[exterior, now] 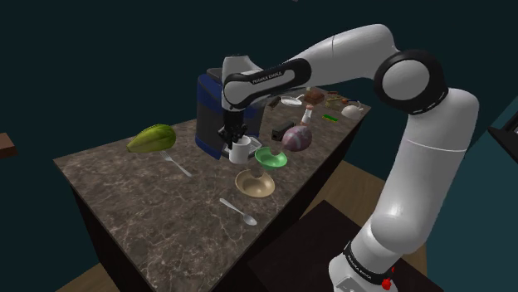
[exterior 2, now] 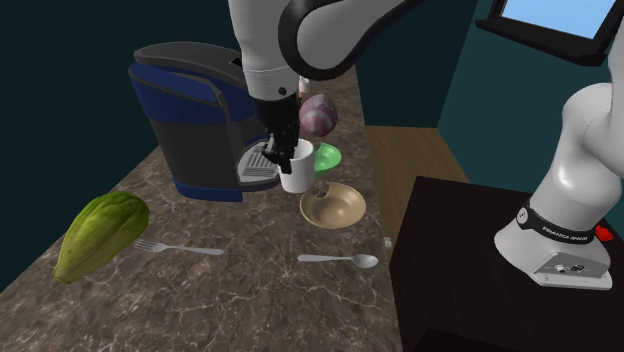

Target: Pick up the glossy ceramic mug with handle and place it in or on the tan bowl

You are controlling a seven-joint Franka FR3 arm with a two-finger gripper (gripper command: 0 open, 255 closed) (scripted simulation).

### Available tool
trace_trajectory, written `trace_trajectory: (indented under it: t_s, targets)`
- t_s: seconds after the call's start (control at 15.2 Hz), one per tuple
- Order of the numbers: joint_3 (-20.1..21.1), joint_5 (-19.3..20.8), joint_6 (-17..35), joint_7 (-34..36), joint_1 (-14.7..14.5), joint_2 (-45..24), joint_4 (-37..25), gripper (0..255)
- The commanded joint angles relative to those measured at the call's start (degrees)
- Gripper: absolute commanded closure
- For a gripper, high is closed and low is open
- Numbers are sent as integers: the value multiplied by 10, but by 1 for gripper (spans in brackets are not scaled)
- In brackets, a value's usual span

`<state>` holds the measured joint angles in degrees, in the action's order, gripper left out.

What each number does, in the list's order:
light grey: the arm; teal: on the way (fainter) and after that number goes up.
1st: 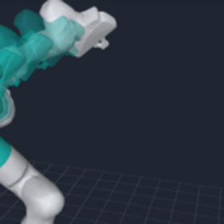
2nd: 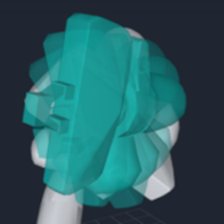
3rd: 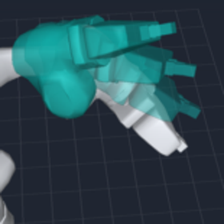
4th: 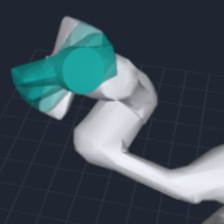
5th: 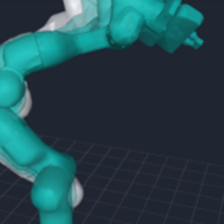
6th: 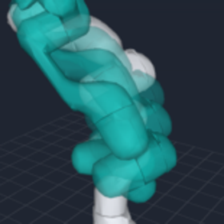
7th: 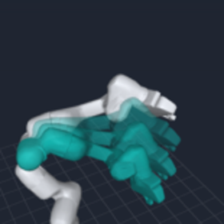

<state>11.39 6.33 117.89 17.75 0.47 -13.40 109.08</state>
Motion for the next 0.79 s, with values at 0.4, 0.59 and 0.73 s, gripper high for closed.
trace_trajectory:
  t_s: [0.4, 0.59, 0.73]
  targets:
    - [-25, -27, 30, -78, 42, 155, 177, 255]
    - [-28, -26, 45, -81, 44, 156, 193, 255]
    - [-28, -24, 61, -79, 44, 148, 201, 255]
